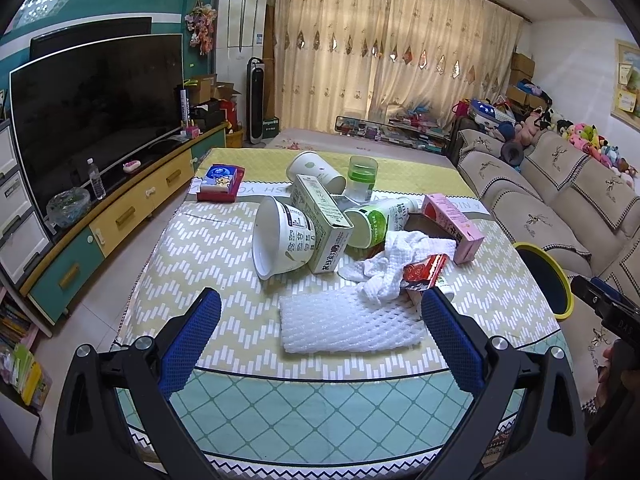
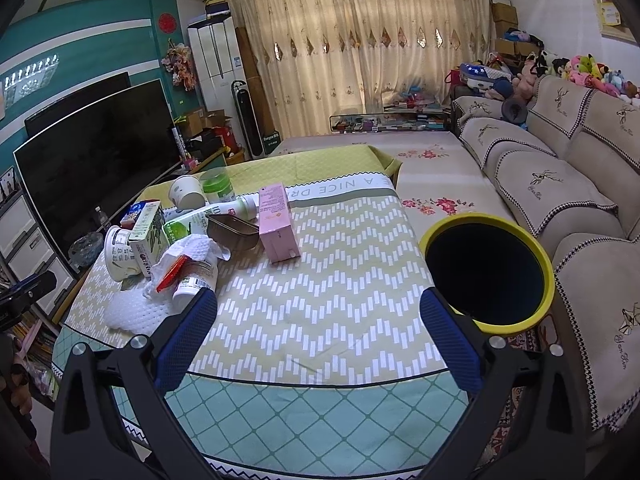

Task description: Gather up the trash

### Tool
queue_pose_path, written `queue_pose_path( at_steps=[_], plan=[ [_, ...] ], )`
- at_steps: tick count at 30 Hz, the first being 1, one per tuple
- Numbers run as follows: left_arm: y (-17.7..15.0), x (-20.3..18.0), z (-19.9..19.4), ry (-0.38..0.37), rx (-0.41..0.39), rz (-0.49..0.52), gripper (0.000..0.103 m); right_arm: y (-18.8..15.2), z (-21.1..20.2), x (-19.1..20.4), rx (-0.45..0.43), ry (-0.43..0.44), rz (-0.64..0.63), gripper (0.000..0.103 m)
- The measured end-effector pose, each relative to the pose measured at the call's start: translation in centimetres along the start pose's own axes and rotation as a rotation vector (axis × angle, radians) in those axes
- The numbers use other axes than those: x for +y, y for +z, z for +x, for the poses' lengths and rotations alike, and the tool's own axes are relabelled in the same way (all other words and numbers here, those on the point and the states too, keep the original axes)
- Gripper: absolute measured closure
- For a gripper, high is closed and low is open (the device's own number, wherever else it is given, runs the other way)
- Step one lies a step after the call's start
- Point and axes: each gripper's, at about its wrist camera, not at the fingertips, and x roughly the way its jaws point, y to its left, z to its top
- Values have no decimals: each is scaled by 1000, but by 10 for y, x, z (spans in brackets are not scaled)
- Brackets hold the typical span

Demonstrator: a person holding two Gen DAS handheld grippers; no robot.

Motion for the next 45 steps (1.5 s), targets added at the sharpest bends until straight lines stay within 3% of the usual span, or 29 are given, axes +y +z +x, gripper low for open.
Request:
queue_pose_path(
  at_steps=[31,38,45],
  plan=[
    [-6,6,13,0,11,-11,4,-1,12,12,26,4,-20,6],
    [-4,5,19,-8,9,-18,4,2,30,14,49,28,-45,6],
    [-1,4,28,-35,-10,-28,4,15,84,36,60,35,-162,8]
  ],
)
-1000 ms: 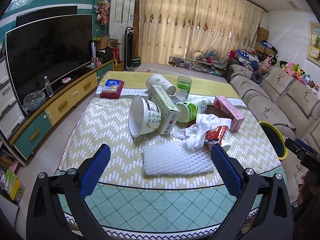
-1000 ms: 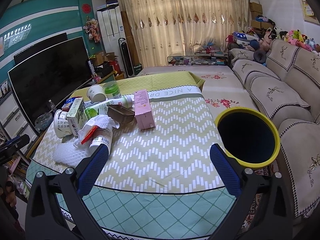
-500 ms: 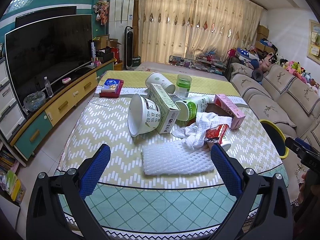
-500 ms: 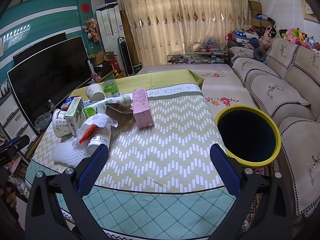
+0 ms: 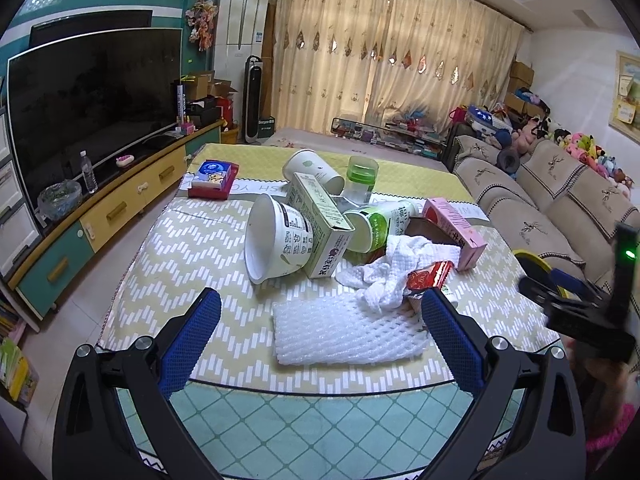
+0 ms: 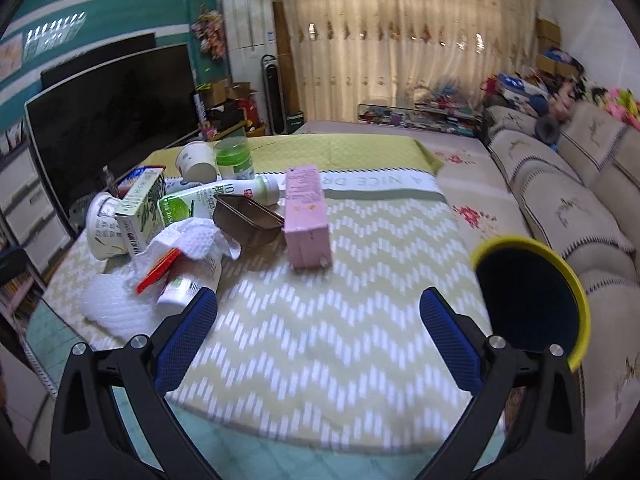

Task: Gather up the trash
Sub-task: 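Grasp the pink carton with the right gripper, then carry the pink carton over the bin and open the right gripper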

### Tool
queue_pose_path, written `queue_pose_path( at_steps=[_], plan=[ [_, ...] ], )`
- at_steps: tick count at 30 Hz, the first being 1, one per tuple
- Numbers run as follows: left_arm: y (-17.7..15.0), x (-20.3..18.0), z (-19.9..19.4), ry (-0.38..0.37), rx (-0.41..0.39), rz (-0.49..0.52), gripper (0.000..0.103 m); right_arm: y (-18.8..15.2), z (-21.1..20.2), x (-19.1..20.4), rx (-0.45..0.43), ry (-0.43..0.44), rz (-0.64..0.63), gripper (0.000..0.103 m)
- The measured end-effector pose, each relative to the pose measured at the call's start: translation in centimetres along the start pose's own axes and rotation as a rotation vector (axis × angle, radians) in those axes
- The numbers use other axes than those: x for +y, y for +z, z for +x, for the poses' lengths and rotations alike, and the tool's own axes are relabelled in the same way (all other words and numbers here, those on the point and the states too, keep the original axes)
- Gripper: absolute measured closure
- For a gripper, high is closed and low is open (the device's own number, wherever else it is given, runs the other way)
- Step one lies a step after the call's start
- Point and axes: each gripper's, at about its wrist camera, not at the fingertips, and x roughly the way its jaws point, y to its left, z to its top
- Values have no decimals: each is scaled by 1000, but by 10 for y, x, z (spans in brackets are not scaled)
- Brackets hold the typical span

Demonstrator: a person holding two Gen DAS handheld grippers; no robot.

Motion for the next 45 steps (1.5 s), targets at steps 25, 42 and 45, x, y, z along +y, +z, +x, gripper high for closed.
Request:
queue_pose_path(
  at_steps=[25,42,45],
  plan=[
    [3,-3,41,-26,56,19,4,41,114,5,120,19,-56,66],
    [-1,-18,39,-48,60,49,4,38,9,-56,-38,13,92,67],
    [-2,-22,39,-49,63,56,4,29,7,-87,-33,-55,158,67]
  ],
)
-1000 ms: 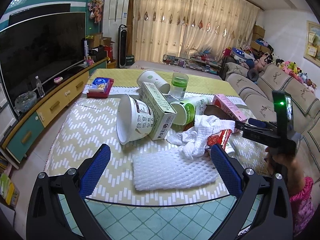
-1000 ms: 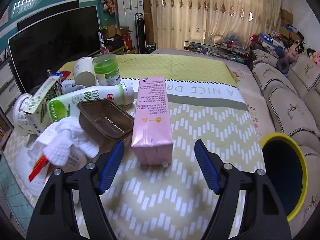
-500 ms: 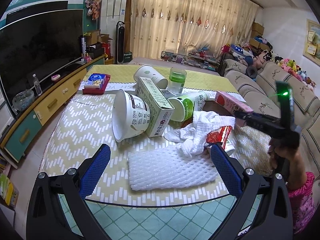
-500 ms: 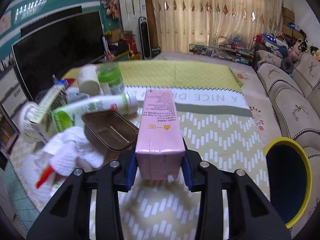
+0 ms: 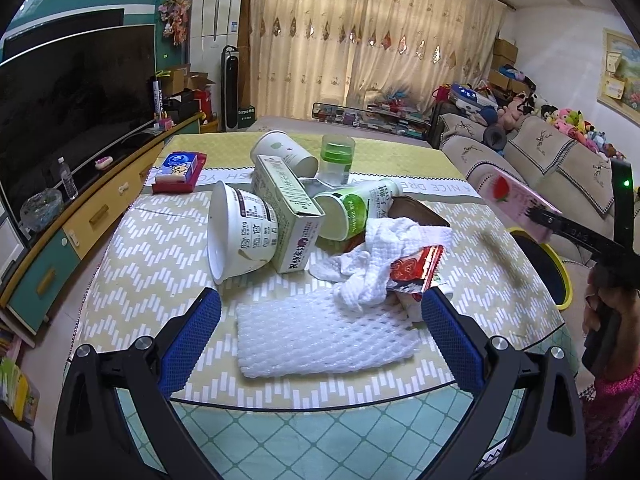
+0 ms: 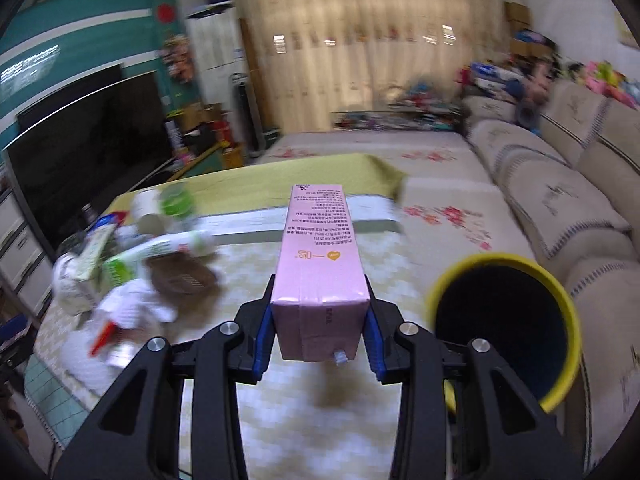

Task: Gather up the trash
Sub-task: 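Carry the pink carton over the bin and open the right gripper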

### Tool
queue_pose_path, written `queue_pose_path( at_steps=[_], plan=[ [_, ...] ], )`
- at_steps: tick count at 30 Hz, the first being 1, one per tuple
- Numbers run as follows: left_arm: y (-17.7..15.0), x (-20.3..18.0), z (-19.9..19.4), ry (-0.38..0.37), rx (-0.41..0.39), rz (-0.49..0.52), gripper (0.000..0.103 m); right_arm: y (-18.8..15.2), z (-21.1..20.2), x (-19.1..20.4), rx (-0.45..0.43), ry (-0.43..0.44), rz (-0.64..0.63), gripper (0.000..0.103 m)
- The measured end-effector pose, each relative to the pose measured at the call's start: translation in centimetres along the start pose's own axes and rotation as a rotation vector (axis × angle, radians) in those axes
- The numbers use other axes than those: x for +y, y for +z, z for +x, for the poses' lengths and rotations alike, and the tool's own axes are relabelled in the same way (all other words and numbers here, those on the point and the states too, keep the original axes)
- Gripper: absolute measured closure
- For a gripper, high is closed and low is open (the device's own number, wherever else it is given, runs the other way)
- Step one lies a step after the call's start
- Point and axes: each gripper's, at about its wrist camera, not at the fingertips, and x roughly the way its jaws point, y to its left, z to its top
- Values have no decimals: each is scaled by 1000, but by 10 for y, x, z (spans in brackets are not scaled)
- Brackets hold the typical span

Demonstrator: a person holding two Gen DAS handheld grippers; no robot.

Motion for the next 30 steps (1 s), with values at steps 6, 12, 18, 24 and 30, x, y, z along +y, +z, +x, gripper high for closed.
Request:
queue_pose_path(
  at_steps=[6,12,18,24,30],
  plan=[
    [1,-10,2,-4,3,17,4,-14,12,-67,42,-143,109,67],
    [4,-25,9,-14,18,40,4,-32,43,-120,137,-238,185,67],
    [4,-39,22,-33,48,55,4,-42,63,-146,193,-269,250,66],
    [3,-42,29,-29,61,64,4,-38,54,-144,162,-279,253,57],
    [1,-36,39,-33,84,59,4,-29,32,-121,105,-248,220,51]
  ],
)
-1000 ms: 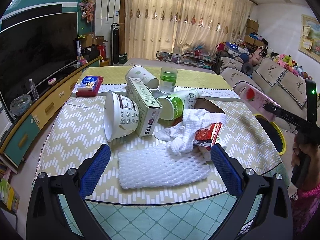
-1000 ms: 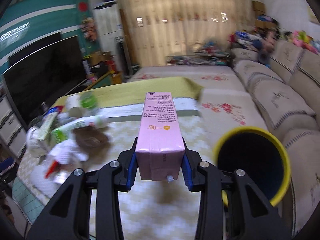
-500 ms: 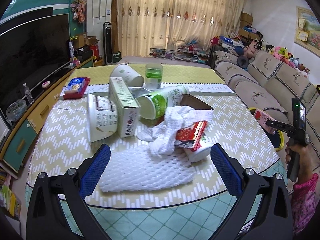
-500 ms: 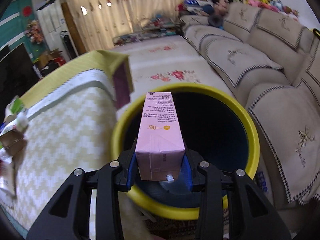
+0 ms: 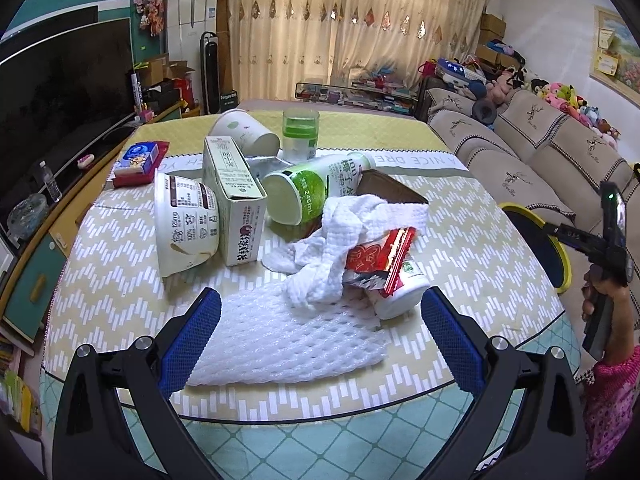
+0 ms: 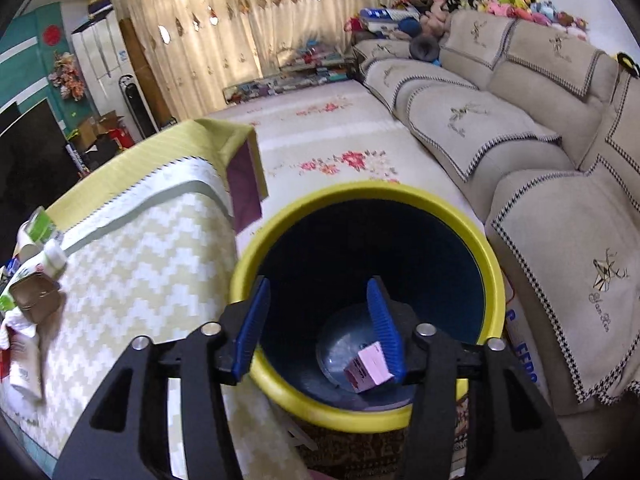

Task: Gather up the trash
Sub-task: 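Carry the pink carton over the bin and open the right gripper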

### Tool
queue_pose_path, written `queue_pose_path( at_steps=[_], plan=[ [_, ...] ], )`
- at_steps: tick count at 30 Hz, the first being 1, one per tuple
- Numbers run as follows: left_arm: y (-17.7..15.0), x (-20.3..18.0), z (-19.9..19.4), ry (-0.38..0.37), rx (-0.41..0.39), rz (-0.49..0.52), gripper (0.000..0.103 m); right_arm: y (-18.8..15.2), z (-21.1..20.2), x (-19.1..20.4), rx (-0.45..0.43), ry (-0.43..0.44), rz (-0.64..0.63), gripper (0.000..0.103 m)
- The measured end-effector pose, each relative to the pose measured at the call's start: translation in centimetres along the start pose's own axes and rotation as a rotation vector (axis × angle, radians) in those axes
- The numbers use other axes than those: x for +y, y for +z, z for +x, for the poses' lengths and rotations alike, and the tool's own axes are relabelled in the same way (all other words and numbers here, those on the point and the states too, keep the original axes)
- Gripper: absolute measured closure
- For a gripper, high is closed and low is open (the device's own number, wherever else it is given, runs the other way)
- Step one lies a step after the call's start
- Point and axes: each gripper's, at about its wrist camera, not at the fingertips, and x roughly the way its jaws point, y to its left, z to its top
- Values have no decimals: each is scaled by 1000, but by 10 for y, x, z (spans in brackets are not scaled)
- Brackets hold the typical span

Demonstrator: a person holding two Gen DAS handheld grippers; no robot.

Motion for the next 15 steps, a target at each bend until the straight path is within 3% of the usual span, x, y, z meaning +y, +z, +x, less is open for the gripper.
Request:
queue_pose_path(
  at_steps=[5,8,15],
  plan=[
    [8,4,15,-35,14,15,5,-1,-11,13,-15,29,-27,50],
    [16,6,25,-43,23,37,12,-3,-11,18,-10,30,-39,50],
    [35,10,48,-105,72,43,42,-4,-4,20,13,40,-43,50]
  ],
)
